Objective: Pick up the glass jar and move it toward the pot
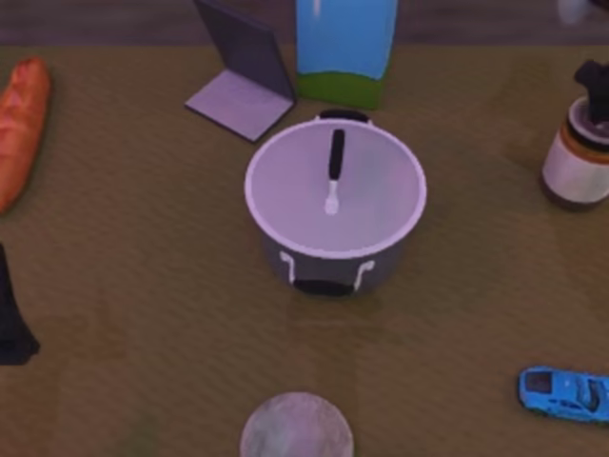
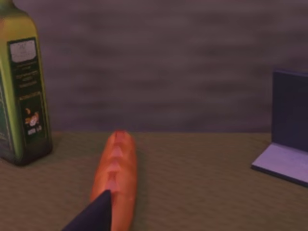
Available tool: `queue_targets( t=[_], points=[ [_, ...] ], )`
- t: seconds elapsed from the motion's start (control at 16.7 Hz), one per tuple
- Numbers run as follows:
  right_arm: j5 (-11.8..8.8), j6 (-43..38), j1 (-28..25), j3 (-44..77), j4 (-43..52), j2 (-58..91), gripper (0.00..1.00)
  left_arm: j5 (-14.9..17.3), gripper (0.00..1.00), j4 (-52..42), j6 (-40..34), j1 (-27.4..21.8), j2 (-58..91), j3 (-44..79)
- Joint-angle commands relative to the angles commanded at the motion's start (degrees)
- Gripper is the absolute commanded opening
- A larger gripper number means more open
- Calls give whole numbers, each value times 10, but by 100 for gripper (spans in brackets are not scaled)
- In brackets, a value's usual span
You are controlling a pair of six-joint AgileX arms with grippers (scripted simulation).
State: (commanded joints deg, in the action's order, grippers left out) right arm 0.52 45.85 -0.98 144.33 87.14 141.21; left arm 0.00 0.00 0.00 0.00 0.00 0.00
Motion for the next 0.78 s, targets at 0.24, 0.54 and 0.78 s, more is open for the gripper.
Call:
queue_targets(
  t=[0.24,0.54,0.78],
  points=[
    [0,30,-1,97,55,92,100,0,100,0,0,0,0,0],
    [0,36,-1,117,66,110,100,0,100,0,0,0,0,0],
    [0,36,1,107,57,108,100,0,100,0,0,0,0,0]
  ],
)
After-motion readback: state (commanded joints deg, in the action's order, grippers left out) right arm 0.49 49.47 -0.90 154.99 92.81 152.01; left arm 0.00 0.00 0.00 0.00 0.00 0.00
